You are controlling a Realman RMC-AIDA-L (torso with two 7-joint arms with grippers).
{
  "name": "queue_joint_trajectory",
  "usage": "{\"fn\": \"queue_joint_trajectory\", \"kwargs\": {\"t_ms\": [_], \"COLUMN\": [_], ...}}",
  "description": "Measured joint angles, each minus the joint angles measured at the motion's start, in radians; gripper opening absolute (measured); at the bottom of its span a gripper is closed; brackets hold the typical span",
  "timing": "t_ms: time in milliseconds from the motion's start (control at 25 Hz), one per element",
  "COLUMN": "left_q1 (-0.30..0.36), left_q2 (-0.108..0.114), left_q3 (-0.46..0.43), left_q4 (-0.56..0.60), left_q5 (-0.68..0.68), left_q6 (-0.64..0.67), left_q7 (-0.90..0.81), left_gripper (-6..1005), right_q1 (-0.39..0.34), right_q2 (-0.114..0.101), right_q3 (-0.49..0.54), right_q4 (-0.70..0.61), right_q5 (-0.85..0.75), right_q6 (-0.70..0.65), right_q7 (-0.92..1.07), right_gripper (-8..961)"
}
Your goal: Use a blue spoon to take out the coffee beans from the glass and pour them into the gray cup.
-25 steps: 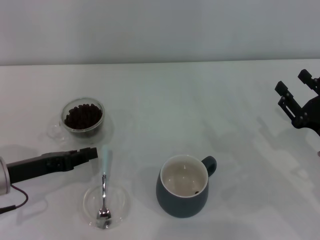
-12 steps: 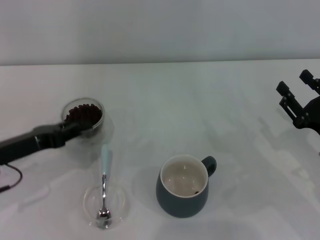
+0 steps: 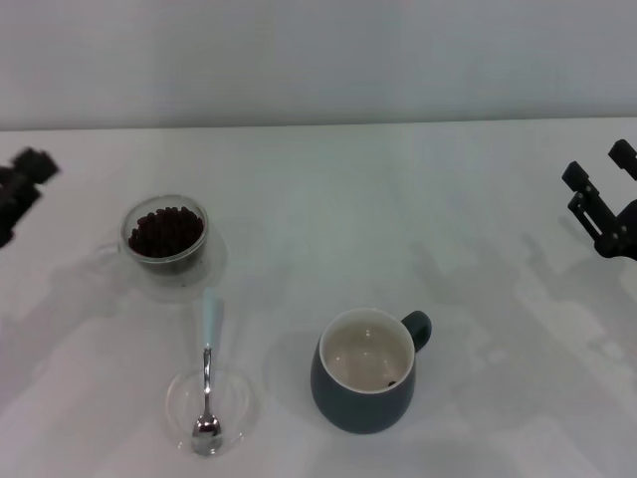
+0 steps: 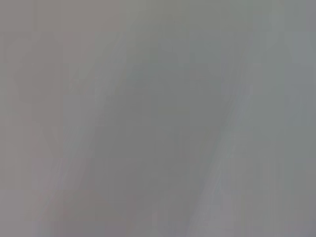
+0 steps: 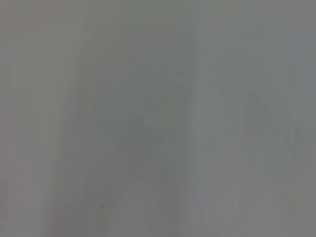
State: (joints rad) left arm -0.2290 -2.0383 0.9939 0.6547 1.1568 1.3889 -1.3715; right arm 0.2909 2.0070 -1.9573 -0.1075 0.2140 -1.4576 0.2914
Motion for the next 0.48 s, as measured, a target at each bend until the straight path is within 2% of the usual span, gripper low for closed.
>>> {"fn": "queue_joint_trajectory", "kwargs": {"t_ms": [80,200,480], "left_q1": [0.023,0.036,0.036], "left_q2": [-0.012,-0.035,-0.035], "left_q3": [-0.022,-0.104,-0.251], "left_q4": [-0.013,-0.045,-0.166], "left_q5": [-0.051,-0.071,-0.076], "left_q6": [-0.004,-0.002,0.002], "left_q7": [0.068,0.152,0.310], "left_gripper": [232,232,232], "right_q1": [0.000,-0.001,0.002], "right_q2": [0.001,0.002,0.003], "right_q3": [0.001,0.002,0.007], "right_q4": [-0.003,-0.014,-0.036], "right_q5": [0.002,0.002,0.002], "right_q6": [-0.001,-0.002,-0.014], "right_q7": [0.000,0.000,-0.008], "right_gripper": [607,607,607]}}
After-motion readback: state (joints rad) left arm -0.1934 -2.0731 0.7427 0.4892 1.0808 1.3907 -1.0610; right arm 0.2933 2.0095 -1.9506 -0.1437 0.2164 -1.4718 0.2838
